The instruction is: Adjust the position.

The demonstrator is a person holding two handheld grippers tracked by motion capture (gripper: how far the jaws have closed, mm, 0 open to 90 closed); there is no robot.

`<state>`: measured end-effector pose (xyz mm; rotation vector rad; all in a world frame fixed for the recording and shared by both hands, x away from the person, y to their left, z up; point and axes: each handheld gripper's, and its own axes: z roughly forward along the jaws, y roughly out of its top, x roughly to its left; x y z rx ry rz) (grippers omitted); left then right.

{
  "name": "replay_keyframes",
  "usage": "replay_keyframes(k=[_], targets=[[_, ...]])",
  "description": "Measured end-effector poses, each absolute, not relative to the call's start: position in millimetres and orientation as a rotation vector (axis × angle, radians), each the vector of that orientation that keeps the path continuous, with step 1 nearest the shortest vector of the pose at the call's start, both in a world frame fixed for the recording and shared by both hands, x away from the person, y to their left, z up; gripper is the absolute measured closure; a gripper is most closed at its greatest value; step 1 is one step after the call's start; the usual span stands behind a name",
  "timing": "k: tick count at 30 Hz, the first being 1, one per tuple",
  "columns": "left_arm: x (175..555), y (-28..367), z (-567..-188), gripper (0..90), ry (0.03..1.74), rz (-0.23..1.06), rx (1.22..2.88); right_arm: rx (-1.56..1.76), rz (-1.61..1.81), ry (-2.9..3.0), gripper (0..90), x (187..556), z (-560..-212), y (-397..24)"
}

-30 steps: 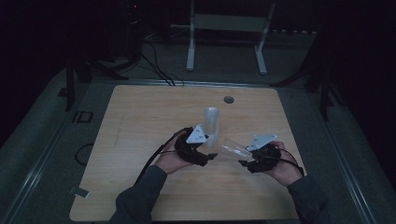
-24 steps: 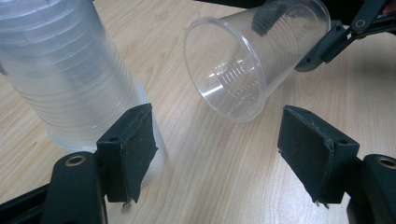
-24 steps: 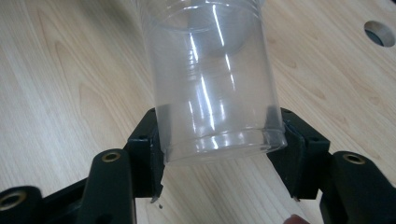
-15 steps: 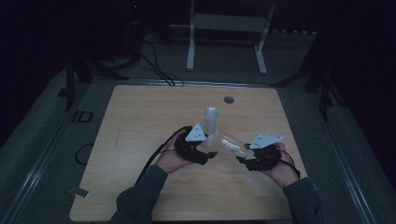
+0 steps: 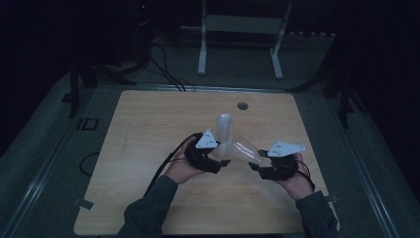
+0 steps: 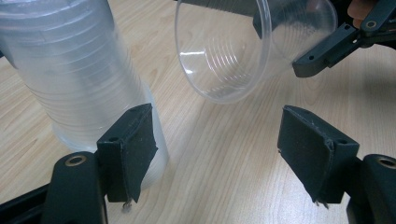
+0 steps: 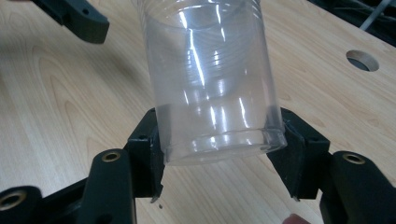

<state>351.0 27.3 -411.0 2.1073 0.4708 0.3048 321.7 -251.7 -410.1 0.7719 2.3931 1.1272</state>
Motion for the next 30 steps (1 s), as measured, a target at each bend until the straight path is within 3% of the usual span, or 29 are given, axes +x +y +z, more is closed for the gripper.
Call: replay_keyframes(k=[30], targets=[[351.3,25.8,-410.3,27.2,0.491,0.287,2.062,0.828,1.387,2.211,41.6,318.6,-416.1,-252.7]])
